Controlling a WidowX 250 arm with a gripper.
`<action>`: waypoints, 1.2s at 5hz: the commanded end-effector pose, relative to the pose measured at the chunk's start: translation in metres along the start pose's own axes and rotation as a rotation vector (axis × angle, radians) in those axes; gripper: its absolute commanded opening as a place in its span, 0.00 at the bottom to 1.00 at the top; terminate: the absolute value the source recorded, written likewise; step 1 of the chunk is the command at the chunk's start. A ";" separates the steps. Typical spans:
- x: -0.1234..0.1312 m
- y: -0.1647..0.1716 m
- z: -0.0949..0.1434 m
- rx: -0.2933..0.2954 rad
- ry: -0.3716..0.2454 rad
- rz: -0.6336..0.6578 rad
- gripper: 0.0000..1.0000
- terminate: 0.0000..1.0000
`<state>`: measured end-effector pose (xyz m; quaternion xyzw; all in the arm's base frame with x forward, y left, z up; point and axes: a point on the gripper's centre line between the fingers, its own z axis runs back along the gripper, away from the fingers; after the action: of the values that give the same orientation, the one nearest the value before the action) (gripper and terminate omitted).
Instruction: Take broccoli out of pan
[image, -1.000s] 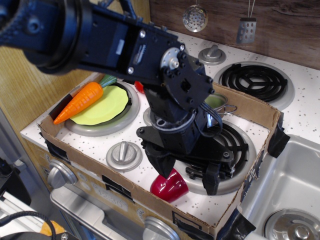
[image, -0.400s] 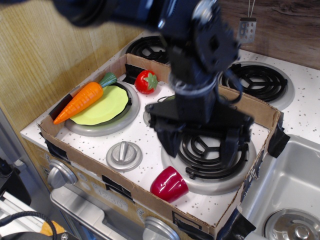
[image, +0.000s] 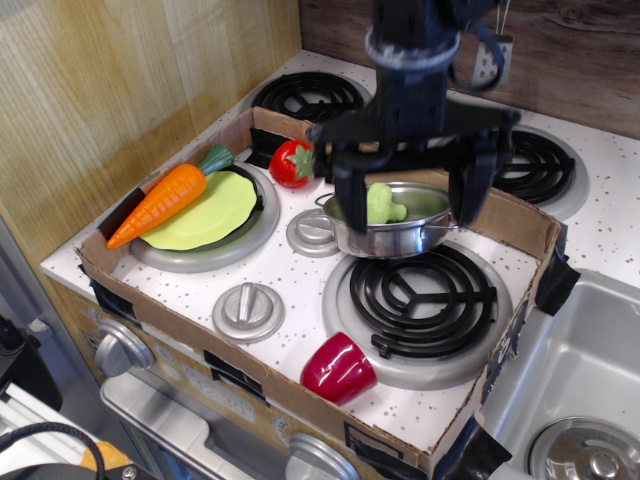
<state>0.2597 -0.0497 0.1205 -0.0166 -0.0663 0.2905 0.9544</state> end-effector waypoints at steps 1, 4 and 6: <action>0.061 -0.003 0.004 0.023 -0.190 -0.048 1.00 0.00; 0.088 -0.017 -0.027 0.072 -0.353 -0.177 1.00 0.00; 0.089 -0.018 -0.057 0.028 -0.346 -0.127 1.00 0.00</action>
<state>0.3457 -0.0155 0.0607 0.0561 -0.2097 0.2259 0.9497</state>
